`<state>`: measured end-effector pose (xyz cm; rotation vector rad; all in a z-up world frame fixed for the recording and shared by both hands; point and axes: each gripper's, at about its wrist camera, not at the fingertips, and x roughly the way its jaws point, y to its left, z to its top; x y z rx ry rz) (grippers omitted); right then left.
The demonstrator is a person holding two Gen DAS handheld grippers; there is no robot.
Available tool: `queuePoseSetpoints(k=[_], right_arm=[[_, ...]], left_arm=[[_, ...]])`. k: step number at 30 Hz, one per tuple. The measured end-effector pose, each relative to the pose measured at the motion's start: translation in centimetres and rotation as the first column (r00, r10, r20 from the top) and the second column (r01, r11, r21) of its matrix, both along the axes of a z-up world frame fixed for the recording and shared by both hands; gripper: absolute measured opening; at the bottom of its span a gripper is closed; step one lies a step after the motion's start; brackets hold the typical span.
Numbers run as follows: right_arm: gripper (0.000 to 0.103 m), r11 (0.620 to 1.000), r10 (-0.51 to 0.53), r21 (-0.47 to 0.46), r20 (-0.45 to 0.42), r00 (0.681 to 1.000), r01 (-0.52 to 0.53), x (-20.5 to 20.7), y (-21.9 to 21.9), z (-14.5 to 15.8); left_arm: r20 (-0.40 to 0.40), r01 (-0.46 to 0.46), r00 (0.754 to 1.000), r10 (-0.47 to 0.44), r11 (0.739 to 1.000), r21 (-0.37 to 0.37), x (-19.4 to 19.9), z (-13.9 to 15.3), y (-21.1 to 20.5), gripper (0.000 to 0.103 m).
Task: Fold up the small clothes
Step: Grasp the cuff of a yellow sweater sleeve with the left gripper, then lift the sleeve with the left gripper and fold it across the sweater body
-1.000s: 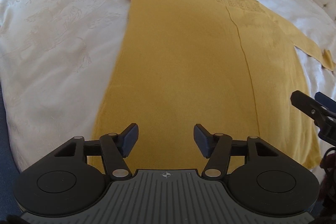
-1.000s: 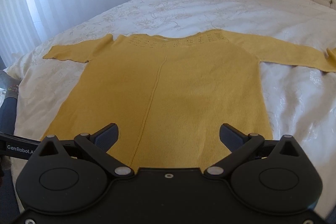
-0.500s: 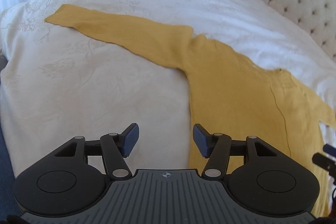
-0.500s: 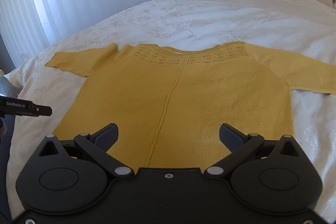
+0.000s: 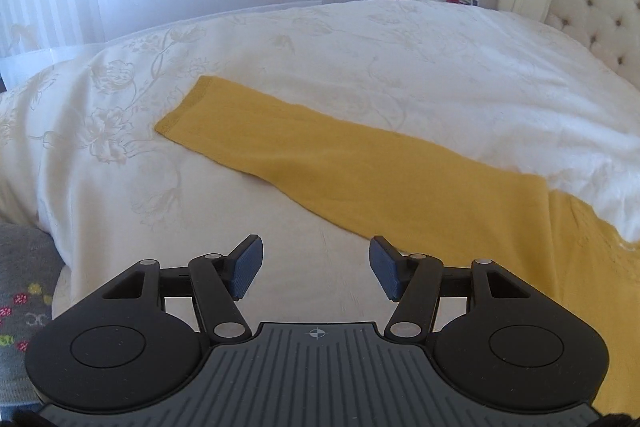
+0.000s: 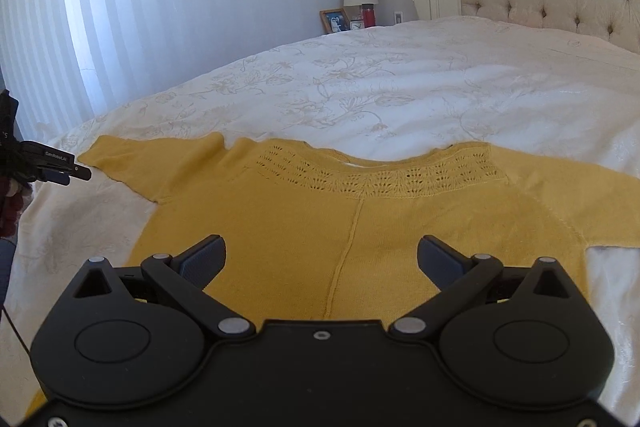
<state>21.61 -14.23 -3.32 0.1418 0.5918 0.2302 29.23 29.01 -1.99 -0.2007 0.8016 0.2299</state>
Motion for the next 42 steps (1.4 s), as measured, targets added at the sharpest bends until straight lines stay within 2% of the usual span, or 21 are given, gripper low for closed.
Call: queuePoseSetpoints(k=[2, 6, 12, 21, 28, 30, 31, 32, 37, 42], right_arm=[[0.092, 0.999, 0.004, 0.04, -0.017, 1.0, -0.003, 0.8, 0.3, -0.3], [0.091, 0.997, 0.015, 0.082, -0.025, 1.0, -0.012, 1.5, 1.1, -0.7], [0.091, 0.995, 0.034, 0.095, -0.032, 0.999, -0.031, 2.1, 2.3, -0.9], [0.091, 0.994, 0.035, 0.108, -0.047, 0.998, -0.029, 2.8, 2.9, -1.5], [0.091, 0.995, 0.045, 0.097, -0.062, 0.997, -0.039, 2.7, 3.1, -1.9], [0.091, 0.995, 0.046, 0.097, -0.066, 0.997, -0.039, 2.7, 3.0, -2.0], [0.091, 0.994, 0.046, 0.098, -0.068, 0.997, -0.039, 2.7, 2.8, -2.0], [0.091, 0.994, 0.045, 0.099, -0.069, 0.997, -0.038, 2.7, 2.7, -2.1], [0.091, 0.994, 0.053, 0.095, -0.073, 0.996, -0.046, 2.4, 1.5, -2.3], [0.091, 0.994, 0.059, 0.093, -0.075, 0.996, -0.052, 1.7, -0.8, -2.2]], left_arm=[[0.016, -0.031, 0.999, 0.031, 0.999, -0.011, 0.8, 0.0, 1.8, 0.058], [0.031, -0.097, 0.995, 0.098, 0.995, -0.02, 3.2, -0.3, 5.3, 0.058], [0.018, -0.194, 0.98, 0.198, 0.972, -0.134, 5.0, -2.1, 9.7, 0.058], [0.05, -0.214, 0.973, 0.226, 0.96, -0.18, 7.0, -3.6, 12.0, 0.059], [0.076, -0.213, 0.972, 0.224, 0.968, -0.135, 8.5, -3.4, 11.8, 0.057], [0.092, -0.206, 0.972, 0.217, 0.972, -0.111, 8.4, -3.1, 11.4, 0.036], [0.101, -0.205, 0.971, 0.215, 0.974, -0.1, 8.3, -2.9, 11.2, 0.008], [0.107, -0.2, 0.972, 0.21, 0.975, -0.096, 8.3, -2.5, 10.9, 0.003], [0.148, -0.166, 0.973, 0.175, 0.984, -0.07, 7.5, 0.5, 8.5, 0.003], [0.202, -0.093, 0.975, 0.094, 0.996, -0.016, 6.6, 5.3, 4.1, 0.003]])
